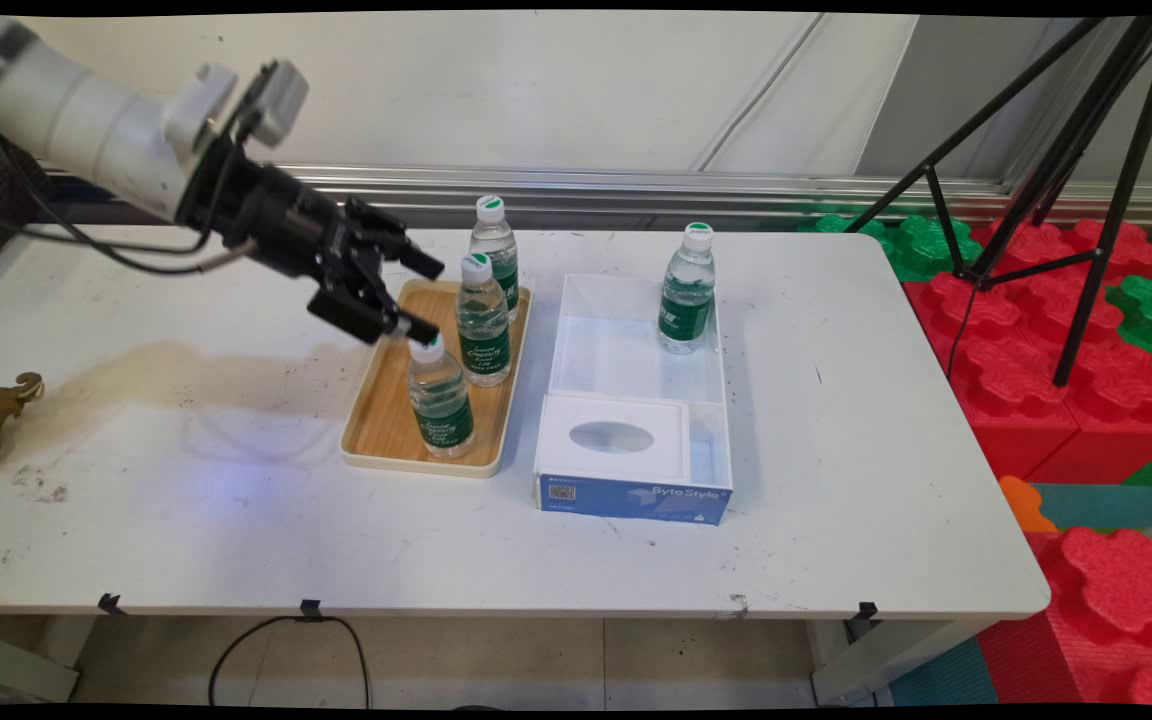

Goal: Pick up the green bottle from the white box

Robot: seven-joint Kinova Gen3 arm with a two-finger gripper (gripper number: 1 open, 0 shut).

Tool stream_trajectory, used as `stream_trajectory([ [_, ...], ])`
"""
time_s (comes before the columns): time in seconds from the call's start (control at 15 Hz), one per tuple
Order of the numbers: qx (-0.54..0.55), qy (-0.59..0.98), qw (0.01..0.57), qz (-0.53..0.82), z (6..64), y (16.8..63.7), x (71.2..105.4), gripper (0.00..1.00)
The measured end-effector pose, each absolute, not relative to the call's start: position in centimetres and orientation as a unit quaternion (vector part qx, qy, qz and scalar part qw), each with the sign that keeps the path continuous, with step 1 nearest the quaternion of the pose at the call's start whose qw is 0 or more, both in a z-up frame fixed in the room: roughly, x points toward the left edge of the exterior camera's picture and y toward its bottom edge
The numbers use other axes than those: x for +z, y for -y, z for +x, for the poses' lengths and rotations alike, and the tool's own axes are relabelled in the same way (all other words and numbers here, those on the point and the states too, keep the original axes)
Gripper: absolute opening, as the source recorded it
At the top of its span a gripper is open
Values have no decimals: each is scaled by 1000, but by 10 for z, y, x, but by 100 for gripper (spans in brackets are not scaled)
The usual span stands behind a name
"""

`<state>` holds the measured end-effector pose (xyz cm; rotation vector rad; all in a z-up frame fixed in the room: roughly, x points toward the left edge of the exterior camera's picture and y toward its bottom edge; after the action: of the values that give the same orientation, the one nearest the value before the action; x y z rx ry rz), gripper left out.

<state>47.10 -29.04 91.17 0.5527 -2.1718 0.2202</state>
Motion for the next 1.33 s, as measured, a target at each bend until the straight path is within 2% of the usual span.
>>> stream_trajectory([
  [0.27,93,866,425,245,450,291,951,100],
  [0.53,108,867,410,261,414,302,967,100],
  [0.87,122,868,395,274,372,320,959,100],
  [1.33,154,865,378,290,309,381,911,100],
])
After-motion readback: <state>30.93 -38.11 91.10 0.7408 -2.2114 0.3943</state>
